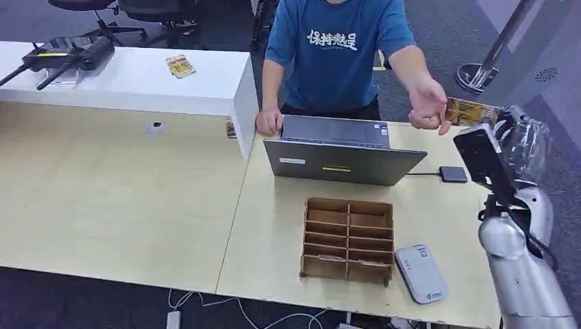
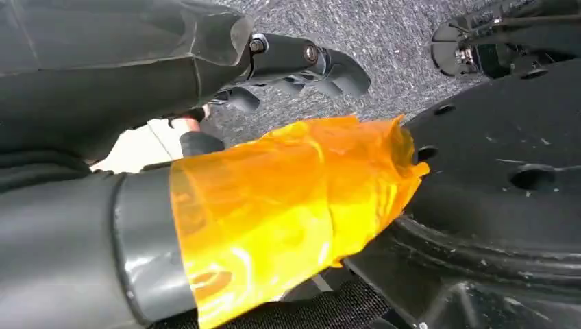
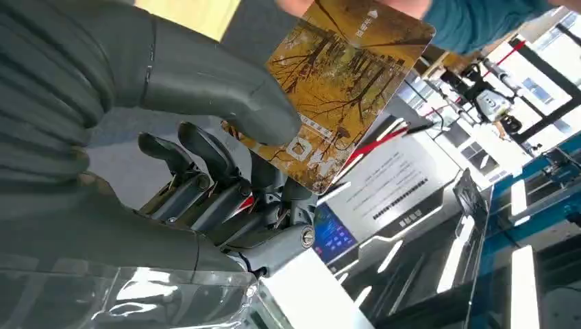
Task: Pass the card to the sensor for recognition and then transmit it.
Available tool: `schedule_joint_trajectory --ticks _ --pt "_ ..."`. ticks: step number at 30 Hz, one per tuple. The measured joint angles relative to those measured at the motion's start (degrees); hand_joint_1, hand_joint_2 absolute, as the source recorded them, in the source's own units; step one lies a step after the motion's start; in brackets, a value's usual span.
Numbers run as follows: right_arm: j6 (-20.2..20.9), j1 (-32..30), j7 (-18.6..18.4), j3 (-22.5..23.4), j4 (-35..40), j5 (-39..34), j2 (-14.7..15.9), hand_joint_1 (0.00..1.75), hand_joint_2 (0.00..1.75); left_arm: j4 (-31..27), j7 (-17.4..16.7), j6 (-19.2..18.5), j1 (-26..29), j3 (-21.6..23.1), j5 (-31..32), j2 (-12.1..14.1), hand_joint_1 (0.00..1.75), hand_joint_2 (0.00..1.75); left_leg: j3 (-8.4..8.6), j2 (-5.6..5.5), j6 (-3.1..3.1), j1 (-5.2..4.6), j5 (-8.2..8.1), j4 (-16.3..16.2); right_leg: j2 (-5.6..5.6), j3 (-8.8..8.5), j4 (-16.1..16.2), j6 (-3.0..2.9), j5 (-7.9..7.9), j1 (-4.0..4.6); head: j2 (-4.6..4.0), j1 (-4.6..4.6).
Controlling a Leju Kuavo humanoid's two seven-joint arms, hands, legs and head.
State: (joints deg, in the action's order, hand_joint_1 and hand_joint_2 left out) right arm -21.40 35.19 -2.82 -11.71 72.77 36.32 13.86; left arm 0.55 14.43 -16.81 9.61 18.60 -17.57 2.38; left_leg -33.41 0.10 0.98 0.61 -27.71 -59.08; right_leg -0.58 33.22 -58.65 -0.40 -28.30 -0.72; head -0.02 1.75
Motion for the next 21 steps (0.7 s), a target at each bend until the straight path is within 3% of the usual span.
schedule_joint_trajectory --ticks 13,21 --pt "-0.9 15.08 -8.29 -6.98 -12.27 17.69 -1.88 1.75 1.75 0.0 -0.59 -0.63 -1.16 0.04 4.77 1.86 0.0 0.0 0.01 -0.02 0.01 0.01 0.01 0.0 -0.02 -0.01 -0.02 -0.02 0.02 0.01 0.0 0.0" --pt "-1.7 16.9 -9.32 -8.9 -15.89 21.31 -3.58 1.75 1.75 0.0 -0.9 -0.59 -1.55 0.04 5.84 2.14 0.0 0.0 -0.01 -0.05 0.0 0.0 0.01 0.0 -0.06 -0.02 -0.01 -0.02 0.02 0.01 0.0 0.0"
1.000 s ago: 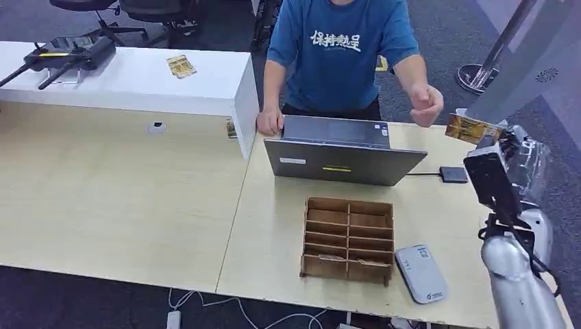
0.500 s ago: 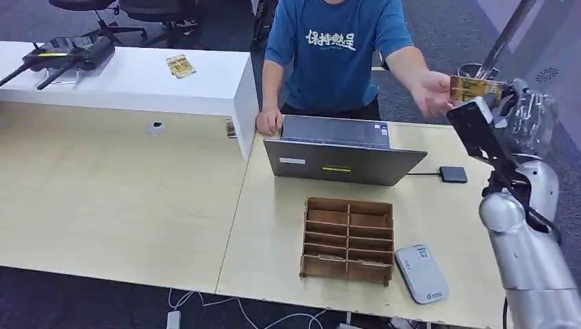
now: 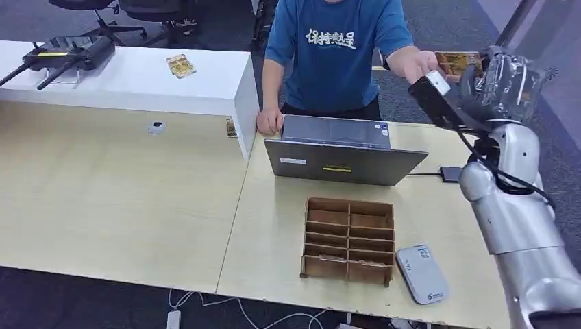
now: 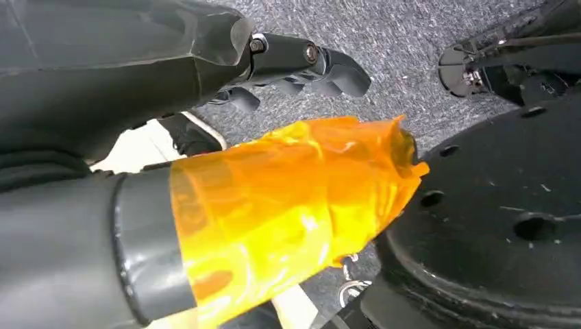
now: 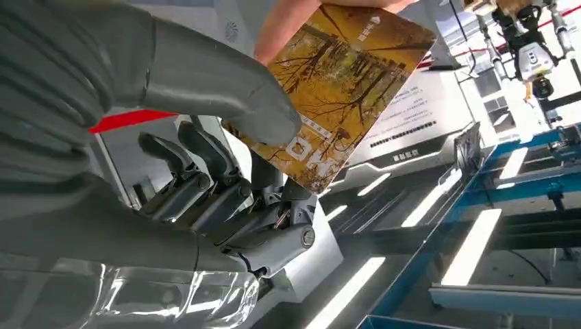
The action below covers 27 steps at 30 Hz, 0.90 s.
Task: Pass the card to the sensor for recognition and then transmit it.
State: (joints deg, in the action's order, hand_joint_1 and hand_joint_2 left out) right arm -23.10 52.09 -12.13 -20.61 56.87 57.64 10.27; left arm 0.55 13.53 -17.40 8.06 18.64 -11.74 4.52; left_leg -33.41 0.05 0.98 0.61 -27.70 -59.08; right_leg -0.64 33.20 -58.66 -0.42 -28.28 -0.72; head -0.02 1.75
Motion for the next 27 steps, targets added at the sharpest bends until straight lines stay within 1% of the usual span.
schedule_joint_trajectory --ticks 5,6,7,19,27 --pt "-0.09 0.01 0.18 -0.46 -0.94 0.16 -0.33 1.75 1.75 0.0 0.0 0.0 0.0 0.0 0.31 0.13 0.0 0.0 -0.01 0.0 0.0 0.0 0.0 -0.01 0.0 0.0 0.01 0.0 0.0 0.0 0.0 0.02" --pt "-0.02 0.01 0.18 -0.53 -1.07 0.37 -0.41 1.05 1.75 0.0 0.0 0.02 -0.03 0.0 0.41 0.13 0.0 0.0 -0.01 0.0 0.0 0.0 0.0 -0.01 0.0 0.0 0.01 0.0 0.0 0.0 0.0 0.0" --pt "-0.02 0.0 0.18 -0.59 -1.18 0.57 -0.48 0.0 1.75 0.0 0.0 0.02 -0.04 0.0 0.5 0.13 0.0 0.0 0.0 0.0 0.0 0.0 0.0 -0.01 0.0 0.0 0.02 0.0 0.0 0.0 0.0 0.0" --pt "-1.27 -1.2 0.92 -0.81 -1.31 3.59 -0.81 0.0 1.75 0.0 -0.17 0.35 -0.1 -0.07 1.99 0.04 0.0 0.0 0.0 0.01 0.0 0.01 0.0 -0.01 0.01 0.01 0.01 0.0 0.0 0.0 0.0 0.02" --pt "-2.05 -2.85 1.47 -0.66 -1.07 3.74 -0.79 0.0 1.75 0.0 -0.17 0.55 -0.08 -0.13 2.14 0.02 0.0 0.0 0.01 0.01 0.0 0.0 0.0 -0.01 0.02 0.02 0.02 0.0 0.0 0.0 0.0 0.0"
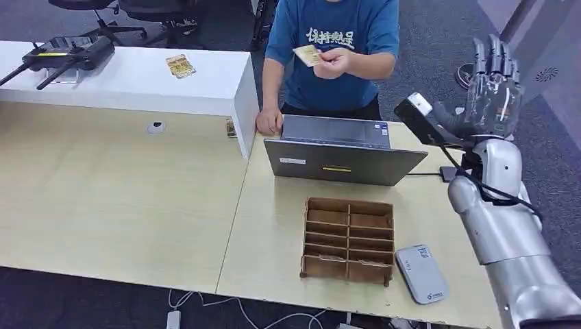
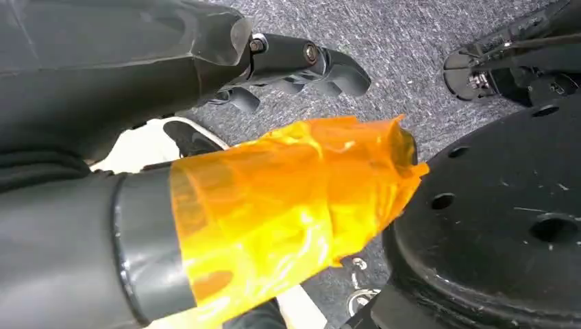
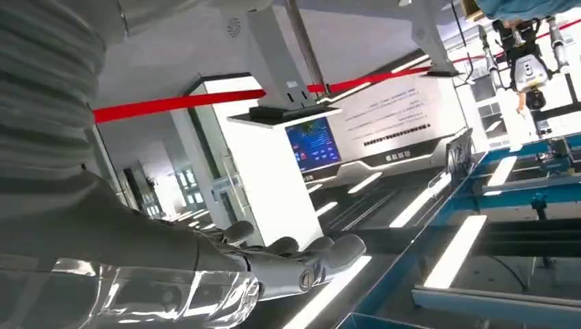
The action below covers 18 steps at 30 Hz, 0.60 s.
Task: Pass the card to the sensor for recognition and then transmit it.
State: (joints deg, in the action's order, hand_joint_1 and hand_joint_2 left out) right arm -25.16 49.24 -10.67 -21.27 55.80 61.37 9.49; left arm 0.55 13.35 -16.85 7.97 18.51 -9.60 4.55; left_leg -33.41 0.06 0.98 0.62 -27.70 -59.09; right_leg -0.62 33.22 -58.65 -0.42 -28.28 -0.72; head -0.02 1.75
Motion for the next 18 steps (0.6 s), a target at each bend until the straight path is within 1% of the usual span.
schedule_joint_trajectory --ticks 4,8,11,15,18 --pt "-0.15 -0.26 0.44 0.04 0.4 0.02 0.0 0.0 1.75 0.0 0.0 0.04 -0.02 -0.02 0.09 -0.09 0.0 0.0 0.01 0.0 0.0 0.0 0.0 0.0 0.0 0.0 0.0 0.0 0.0 0.0 0.0 0.0" --pt "-0.83 -1.97 1.05 0.72 2.68 -0.33 0.33 0.0 1.75 0.0 0.0 0.5 0.0 -0.17 0.07 -0.31 0.0 0.0 0.02 0.0 0.0 0.0 0.0 0.0 0.0 0.01 0.01 0.0 0.0 0.0 0.0 0.02" --pt "-1.51 -4.38 2.08 1.6 5.38 -1.18 0.9 0.0 1.75 0.0 0.0 0.66 0.05 -0.52 0.0 -0.66 0.0 0.0 0.0 0.0 0.0 0.0 0.0 0.0 -0.01 0.01 0.01 0.01 -0.01 0.0 0.0 0.0" --pt "-1.66 -8.03 3.41 2.71 9.29 -2.56 2.51 0.0 1.75 0.0 0.0 0.94 0.09 -1.24 -0.46 -1.16 0.0 0.0 0.01 -0.01 -0.01 0.0 -0.01 0.0 -0.01 0.01 0.04 0.02 -0.02 0.0 0.0 0.02" --pt "-4.2 -12.51 5.38 4.29 13.73 -3.52 3.94 0.0 1.75 0.0 0.02 1.46 0.25 -1.68 -0.96 -1.62 0.0 0.0 0.0 -0.05 -0.02 0.0 -0.02 0.0 -0.06 -0.02 0.07 0.03 -0.02 0.0 0.0 0.02"
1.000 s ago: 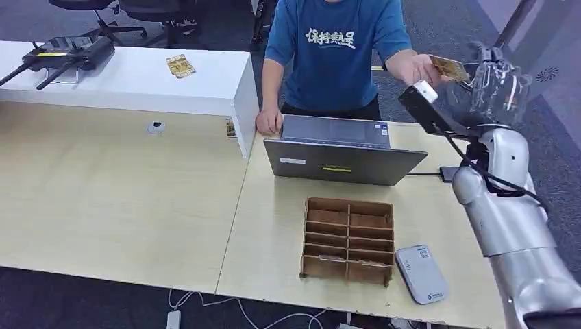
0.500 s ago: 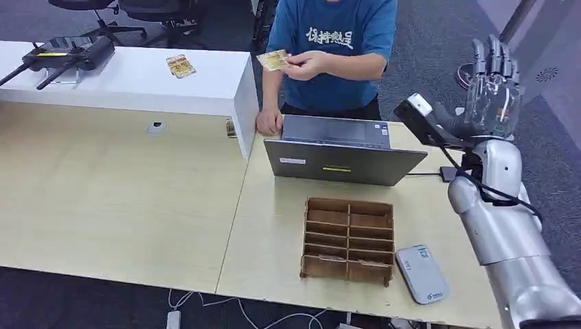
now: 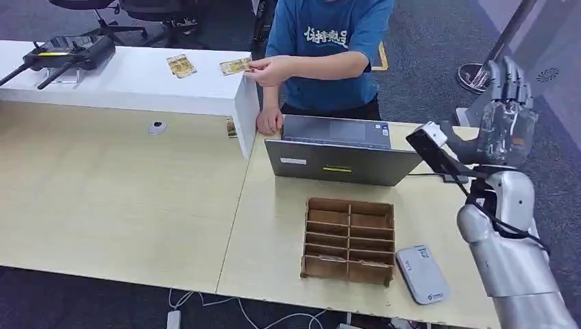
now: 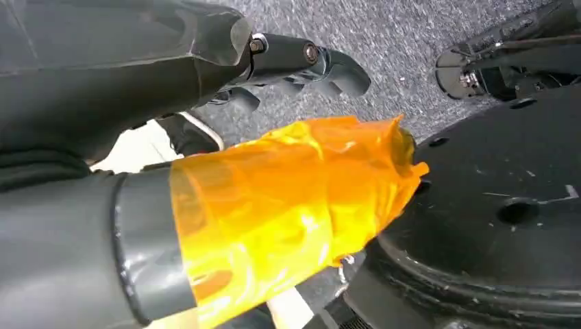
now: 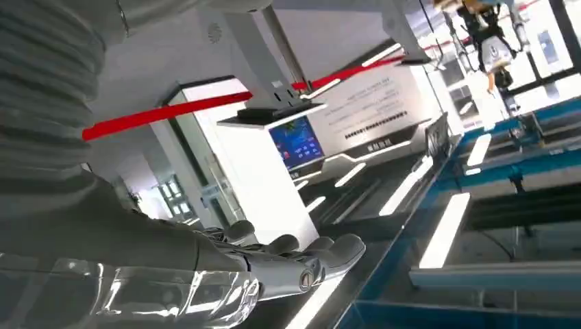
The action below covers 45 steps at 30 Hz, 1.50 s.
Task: Pass the card to the sensor for recognition and then transmit it.
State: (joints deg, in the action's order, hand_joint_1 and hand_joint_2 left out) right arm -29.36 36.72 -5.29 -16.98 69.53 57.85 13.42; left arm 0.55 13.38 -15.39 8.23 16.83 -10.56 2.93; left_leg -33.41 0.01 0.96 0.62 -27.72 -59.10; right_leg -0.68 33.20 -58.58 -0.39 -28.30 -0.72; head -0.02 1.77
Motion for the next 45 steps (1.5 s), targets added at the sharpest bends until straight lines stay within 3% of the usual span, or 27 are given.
schedule_joint_trajectory --ticks 8,17,23,33,45 --pt "-5.24 -14.49 2.99 5.76 12.21 1.79 2.47 0.0 1.75 0.0 0.09 1.16 0.43 -1.16 -1.38 -1.53 0.0 0.0 -0.02 0.02 -0.04 0.0 -0.07 0.01 0.01 0.01 0.02 0.02 -0.02 0.0 0.0 -0.02" --pt "-5.59 -20.25 3.76 8.26 17.08 2.03 3.12 0.0 1.75 0.0 0.18 1.11 0.52 -1.25 -1.96 -2.03 0.0 0.0 0.03 0.04 -0.03 0.0 -0.05 0.01 0.02 -0.01 0.01 0.02 -0.02 0.0 0.0 0.0" --pt "-8.61 -28.82 6.03 10.4 23.44 -0.37 3.12 0.0 1.75 0.0 0.17 2.27 0.63 -1.62 -3.65 -3.28 0.0 0.0 -0.03 0.02 -0.08 -0.01 -0.11 0.01 0.01 0.0 0.02 0.03 -0.04 0.0 0.0 -0.02" --pt "-9.94 -40.74 6.53 10.4 31.57 3.23 2.47 0.0 1.75 0.0 0.35 3.19 0.7 -2.23 -6.38 -4.96 0.0 0.0 -0.02 0.02 -0.11 -0.01 -0.21 0.01 0.0 -0.02 0.03 0.14 -0.14 -0.01 0.0 0.0" --pt "-10.16 -48.59 5.83 9.68 34.86 4.7 2.16 0.0 1.75 0.0 0.5 3.28 0.97 -2.6 -7.96 -5.49 0.0 0.0 -0.01 0.03 -0.12 -0.02 -0.21 0.01 0.02 -0.02 0.04 0.16 -0.14 -0.02 0.0 -0.02"
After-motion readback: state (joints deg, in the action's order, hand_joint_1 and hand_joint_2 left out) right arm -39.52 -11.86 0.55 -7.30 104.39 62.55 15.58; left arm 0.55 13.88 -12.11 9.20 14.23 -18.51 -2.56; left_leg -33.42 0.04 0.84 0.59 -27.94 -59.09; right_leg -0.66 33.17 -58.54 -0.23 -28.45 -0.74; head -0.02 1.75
